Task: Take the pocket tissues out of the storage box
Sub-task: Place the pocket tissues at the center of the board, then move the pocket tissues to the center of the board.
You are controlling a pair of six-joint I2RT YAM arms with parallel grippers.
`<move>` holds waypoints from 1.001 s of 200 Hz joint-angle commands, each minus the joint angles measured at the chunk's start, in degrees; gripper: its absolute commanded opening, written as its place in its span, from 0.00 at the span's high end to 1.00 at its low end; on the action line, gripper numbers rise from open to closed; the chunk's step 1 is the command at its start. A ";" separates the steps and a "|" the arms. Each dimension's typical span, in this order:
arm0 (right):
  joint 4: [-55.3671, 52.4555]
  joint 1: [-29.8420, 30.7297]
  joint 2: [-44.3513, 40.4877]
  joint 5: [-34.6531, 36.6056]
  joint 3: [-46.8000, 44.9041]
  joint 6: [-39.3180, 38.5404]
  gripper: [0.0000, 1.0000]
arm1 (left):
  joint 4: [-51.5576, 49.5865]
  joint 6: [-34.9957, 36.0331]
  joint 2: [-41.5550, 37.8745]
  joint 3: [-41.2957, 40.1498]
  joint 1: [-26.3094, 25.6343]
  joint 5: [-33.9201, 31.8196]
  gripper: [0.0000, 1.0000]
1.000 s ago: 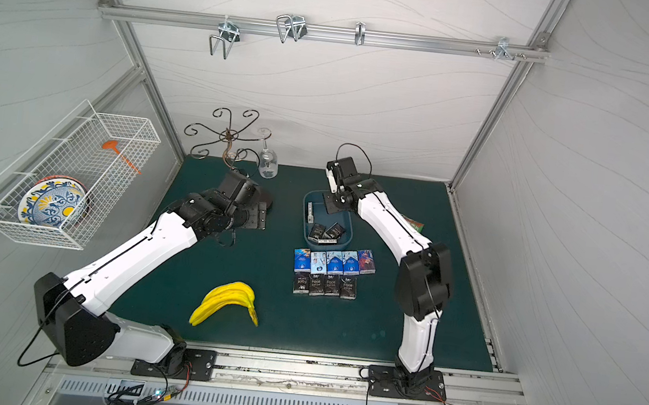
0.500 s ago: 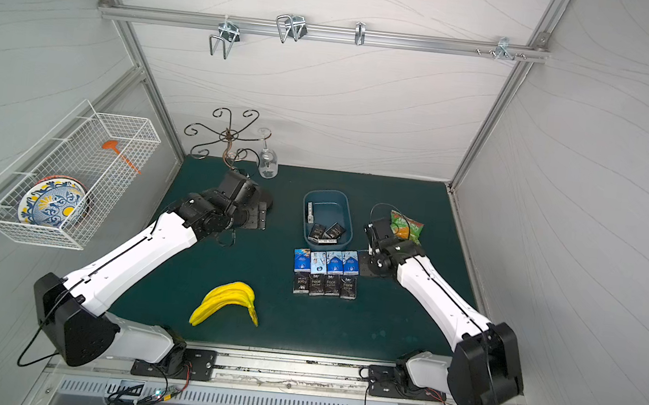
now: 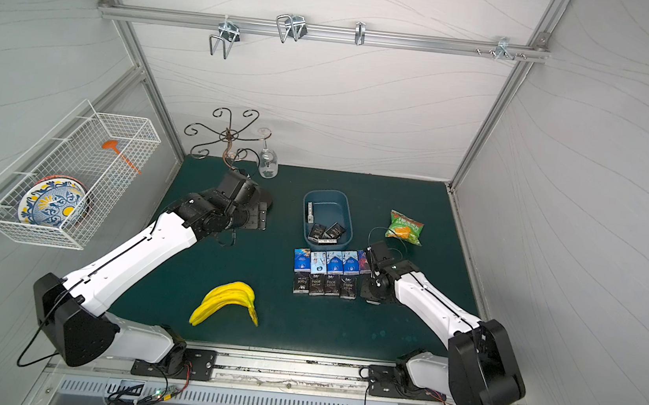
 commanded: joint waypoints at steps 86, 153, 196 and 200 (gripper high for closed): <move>2.10 -1.18 -2.51 -4.22 1.79 0.39 0.54 | 1.46 -0.48 -2.30 1.97 0.23 -0.50 0.13; 5.39 -7.91 -0.43 -5.87 -2.32 -0.12 0.48 | 1.72 -0.32 -1.81 1.80 0.22 -0.01 0.13; 7.63 -8.29 1.68 -6.84 -3.36 -0.26 0.51 | 1.81 -0.31 -1.67 1.72 0.22 0.04 0.13; 7.66 -8.29 1.70 -6.95 -3.32 -0.33 0.52 | 1.81 -0.31 -1.69 1.72 0.22 0.03 0.13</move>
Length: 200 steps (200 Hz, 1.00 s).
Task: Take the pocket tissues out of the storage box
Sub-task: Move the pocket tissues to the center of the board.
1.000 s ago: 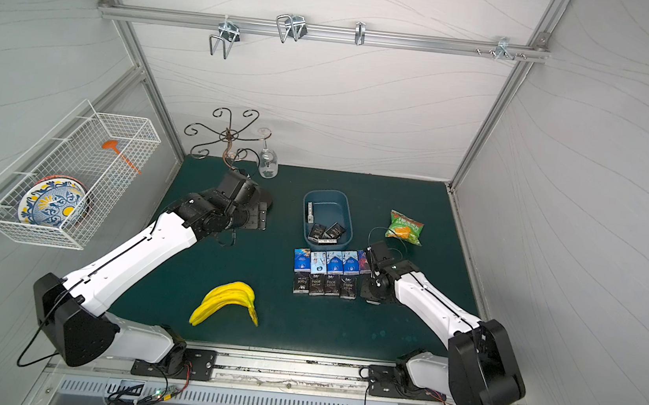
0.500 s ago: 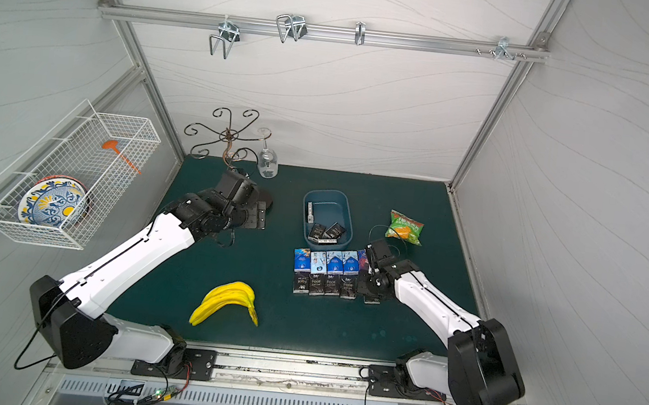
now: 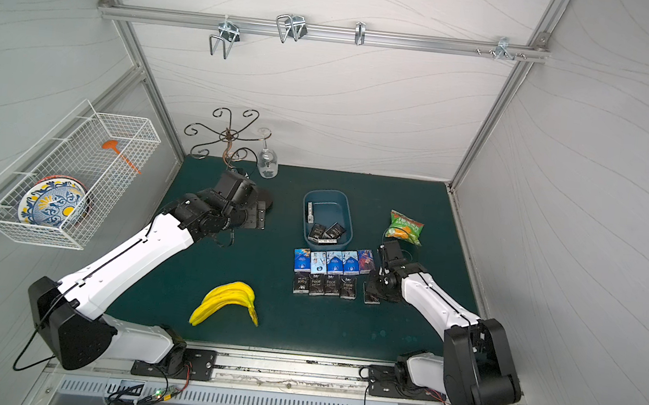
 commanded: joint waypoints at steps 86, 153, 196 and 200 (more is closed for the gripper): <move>3.23 -0.31 5.88 -3.68 0.96 -0.54 0.59 | 2.14 -0.30 -1.64 0.93 0.22 0.14 0.13; 2.73 -0.29 6.98 -3.32 3.30 -1.59 0.58 | 2.23 -0.11 -1.83 0.75 0.22 -0.30 0.13; 3.43 0.42 9.03 -4.00 4.31 -2.19 0.57 | 2.14 -0.11 -1.82 0.86 0.22 -0.39 0.13; 3.47 0.54 9.23 -3.97 4.44 -2.18 0.57 | 2.14 -0.11 -1.82 0.84 0.22 -0.39 0.13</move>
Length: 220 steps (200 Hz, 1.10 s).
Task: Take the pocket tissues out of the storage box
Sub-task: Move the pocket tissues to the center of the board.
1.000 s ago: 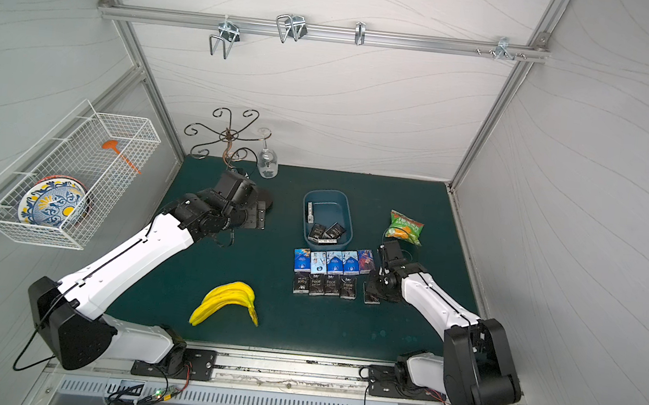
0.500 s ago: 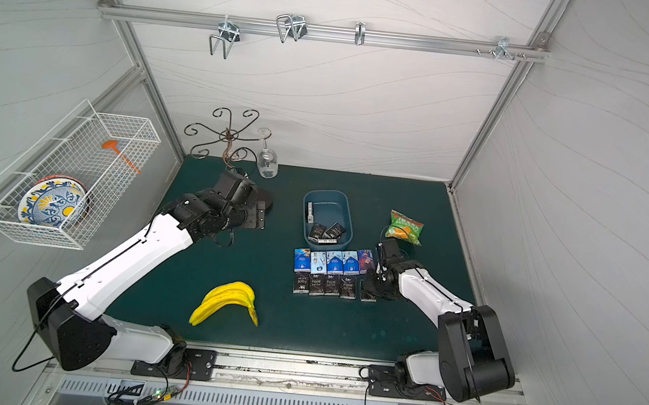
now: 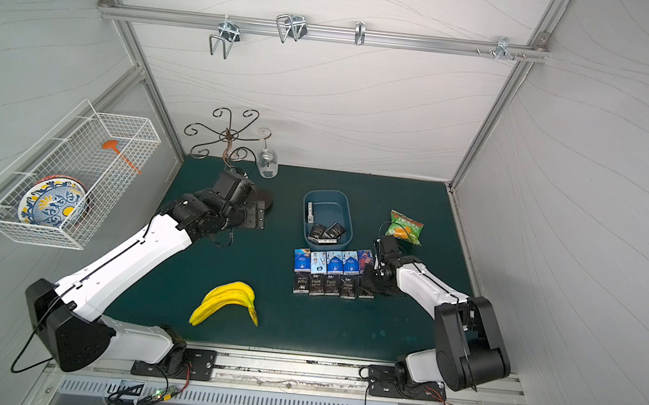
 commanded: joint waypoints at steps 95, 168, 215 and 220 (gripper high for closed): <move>-2.21 1.68 -0.80 1.10 2.51 -1.46 0.52 | 2.29 -0.27 -1.23 0.36 0.23 -0.74 0.13; -4.94 1.67 -4.45 1.32 4.08 -2.66 0.50 | 2.58 -0.68 -1.34 0.06 0.22 -0.27 0.13; -5.53 3.17 -7.21 0.88 1.23 -2.53 0.51 | 2.65 -0.81 -1.73 -0.22 0.19 -0.04 0.13; -5.88 3.86 -7.96 1.05 0.85 -2.52 0.51 | 2.65 -0.81 -1.78 -0.14 0.22 0.00 0.13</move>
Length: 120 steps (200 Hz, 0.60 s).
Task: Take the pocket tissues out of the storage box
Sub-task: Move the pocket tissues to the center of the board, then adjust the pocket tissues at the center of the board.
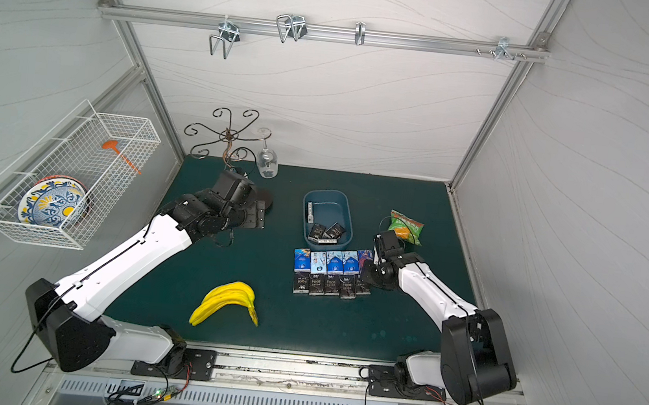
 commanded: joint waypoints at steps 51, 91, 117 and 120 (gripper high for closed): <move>-7.68 8.44 -9.74 -0.97 -3.05 2.05 0.53 | 2.10 -0.40 -1.73 0.35 0.21 0.16 0.13; -6.73 12.02 -9.64 -2.73 -5.56 4.54 0.53 | 2.01 -0.31 -1.73 0.62 0.22 0.35 0.13; -3.10 14.62 -7.90 -3.90 -7.02 7.05 0.53 | 1.93 -0.22 -1.65 0.69 0.18 0.43 0.13; -2.59 14.88 -7.72 -4.05 -7.07 7.23 0.53 | 1.92 -0.22 -1.65 0.66 0.15 0.44 0.13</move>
